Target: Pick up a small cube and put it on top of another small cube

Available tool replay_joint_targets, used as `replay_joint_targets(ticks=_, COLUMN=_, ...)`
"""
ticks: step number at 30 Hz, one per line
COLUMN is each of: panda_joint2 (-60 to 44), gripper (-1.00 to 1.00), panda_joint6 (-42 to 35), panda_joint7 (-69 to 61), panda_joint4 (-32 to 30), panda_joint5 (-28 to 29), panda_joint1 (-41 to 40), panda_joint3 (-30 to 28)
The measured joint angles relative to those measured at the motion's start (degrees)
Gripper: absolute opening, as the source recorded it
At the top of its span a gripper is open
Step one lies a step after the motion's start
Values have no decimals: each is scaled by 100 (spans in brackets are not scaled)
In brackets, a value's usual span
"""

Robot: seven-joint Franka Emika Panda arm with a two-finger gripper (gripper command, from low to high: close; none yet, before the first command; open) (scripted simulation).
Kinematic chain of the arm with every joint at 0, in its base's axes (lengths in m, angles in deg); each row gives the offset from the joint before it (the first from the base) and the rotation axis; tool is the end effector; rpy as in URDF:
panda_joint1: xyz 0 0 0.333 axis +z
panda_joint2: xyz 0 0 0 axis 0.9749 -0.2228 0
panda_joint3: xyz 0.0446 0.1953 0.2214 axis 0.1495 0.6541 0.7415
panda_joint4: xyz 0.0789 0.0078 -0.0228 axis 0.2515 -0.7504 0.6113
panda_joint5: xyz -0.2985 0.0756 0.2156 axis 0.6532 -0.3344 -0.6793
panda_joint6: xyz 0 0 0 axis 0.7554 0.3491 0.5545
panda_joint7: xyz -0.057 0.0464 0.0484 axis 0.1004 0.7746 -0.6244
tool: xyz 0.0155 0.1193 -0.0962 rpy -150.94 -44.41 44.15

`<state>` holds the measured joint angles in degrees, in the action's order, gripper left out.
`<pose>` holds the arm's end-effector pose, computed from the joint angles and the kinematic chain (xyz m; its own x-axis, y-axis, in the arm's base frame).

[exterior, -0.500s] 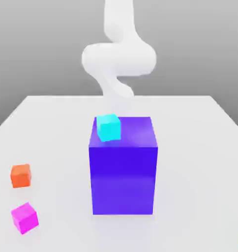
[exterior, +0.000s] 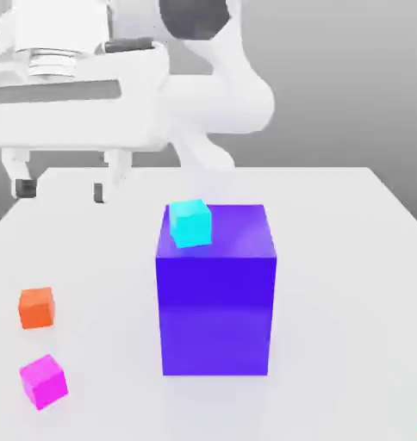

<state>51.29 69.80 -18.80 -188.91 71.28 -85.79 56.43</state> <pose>0.4799 -0.1538 0.3574 0.2680 -0.9547 0.1293 -0.9121 -0.2947 -0.2850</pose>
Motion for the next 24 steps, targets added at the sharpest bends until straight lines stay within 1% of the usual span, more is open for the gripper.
replay_joint_targets(ticks=4, panda_joint2=-837, gripper=0, panda_joint6=326, panda_joint7=96, panda_joint4=-129, panda_joint5=-160, panda_joint1=-289, panda_joint3=-201)
replay_joint_targets(ticks=11, panda_joint2=-2307, gripper=0, panda_joint6=914, panda_joint7=201, panda_joint4=-340, panda_joint5=-510, panda_joint1=-703, panda_joint3=-371)
replay_joint_targets(ticks=16, panda_joint2=-3345, gripper=0, panda_joint6=1654, panda_joint7=-85, panda_joint4=-172, panda_joint5=-944, panda_joint1=-1075, panda_joint3=14)
replay_joint_targets(ticks=17, panda_joint2=-3461, gripper=-100, panda_joint6=1744, panda_joint7=-121, panda_joint4=-147, panda_joint5=-992, panda_joint1=-1123, panda_joint3=71)
replay_joint_targets(ticks=24, panda_joint2=-3445, gripper=-100, panda_joint6=1733, panda_joint7=-104, panda_joint4=-151, panda_joint5=-973, panda_joint1=-1124, panda_joint3=68)
